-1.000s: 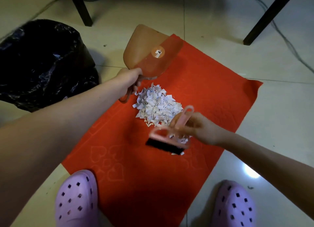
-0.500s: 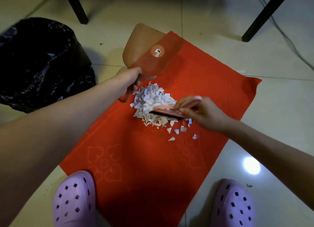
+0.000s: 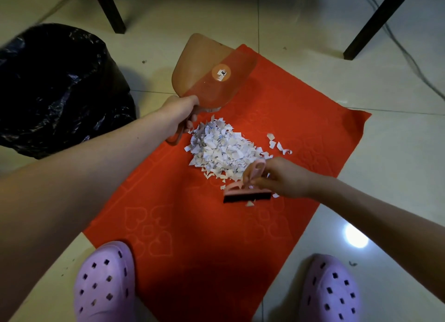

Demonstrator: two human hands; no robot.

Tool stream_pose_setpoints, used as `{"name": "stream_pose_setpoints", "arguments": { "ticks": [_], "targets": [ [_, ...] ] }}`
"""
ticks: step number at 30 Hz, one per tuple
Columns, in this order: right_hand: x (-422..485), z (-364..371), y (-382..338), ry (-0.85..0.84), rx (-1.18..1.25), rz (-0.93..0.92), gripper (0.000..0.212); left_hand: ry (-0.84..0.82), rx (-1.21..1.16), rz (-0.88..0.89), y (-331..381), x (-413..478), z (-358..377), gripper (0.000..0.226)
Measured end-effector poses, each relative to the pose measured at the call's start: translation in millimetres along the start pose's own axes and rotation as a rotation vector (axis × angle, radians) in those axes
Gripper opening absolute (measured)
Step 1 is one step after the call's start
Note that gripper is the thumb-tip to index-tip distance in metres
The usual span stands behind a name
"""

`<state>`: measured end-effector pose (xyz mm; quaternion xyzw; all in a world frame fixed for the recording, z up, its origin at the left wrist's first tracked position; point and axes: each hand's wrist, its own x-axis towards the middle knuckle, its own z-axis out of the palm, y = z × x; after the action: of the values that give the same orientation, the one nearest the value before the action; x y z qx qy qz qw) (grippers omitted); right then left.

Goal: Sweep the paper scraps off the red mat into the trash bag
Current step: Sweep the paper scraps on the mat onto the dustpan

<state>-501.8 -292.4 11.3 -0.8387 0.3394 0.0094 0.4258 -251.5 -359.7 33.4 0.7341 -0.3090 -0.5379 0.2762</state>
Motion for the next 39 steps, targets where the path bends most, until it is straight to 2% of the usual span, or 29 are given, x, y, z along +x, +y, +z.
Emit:
{"name": "stream_pose_setpoints", "arguments": {
  "ticks": [4, 8, 11, 16, 20, 24, 27, 30, 33, 35, 37, 39],
  "targets": [
    [1, -18, -5, 0.281, -0.033, -0.054, 0.019, -0.006, 0.002, 0.0, 1, -1, 1, 0.017],
    [-2, -29, -13, 0.593, 0.273, -0.133, 0.01, -0.002, 0.001, -0.003, 1, -1, 1, 0.018],
    [-2, -26, -5, 0.815, 0.47, -0.02, 0.02, 0.002, -0.004, 0.0, 1, 0, 1, 0.018],
    [-8, -31, 9, 0.977, 0.511, 0.21, 0.022, 0.004, -0.006, 0.0, 0, 2, 2, 0.02],
    [-15, -39, 25, 1.043, 0.407, 0.376, 0.017, 0.003, -0.015, -0.006, 0, 1, 3, 0.02],
    [-20, -48, 35, 1.098, 0.21, 0.438, 0.009, 0.001, -0.005, 0.001, 0, 1, 4, 0.019],
    [-17, -49, 42, 1.014, -0.031, 0.511, 0.009, -0.006, 0.007, 0.0, 0, 2, 6, 0.019],
    [-8, -44, 44, 0.878, -0.152, 0.566, 0.018, -0.012, 0.012, 0.004, 0, 3, 8, 0.02],
    [4, -33, 34, 0.738, -0.143, 0.486, 0.019, -0.019, 0.005, 0.008, -1, 3, 10, 0.019],
    [10, -28, 25, 0.696, 0.007, 0.41, 0.012, -0.022, 0.009, 0.011, -2, 3, 10, 0.019],
    [12, -30, 16, 0.743, 0.123, 0.367, 0.001, -0.024, 0.015, 0.011, -2, 3, 10, 0.018],
    [8, -38, 11, 0.854, 0.091, 0.311, 0.006, -0.023, 0.014, 0.01, -2, 3, 10, 0.018]
  ]
}}
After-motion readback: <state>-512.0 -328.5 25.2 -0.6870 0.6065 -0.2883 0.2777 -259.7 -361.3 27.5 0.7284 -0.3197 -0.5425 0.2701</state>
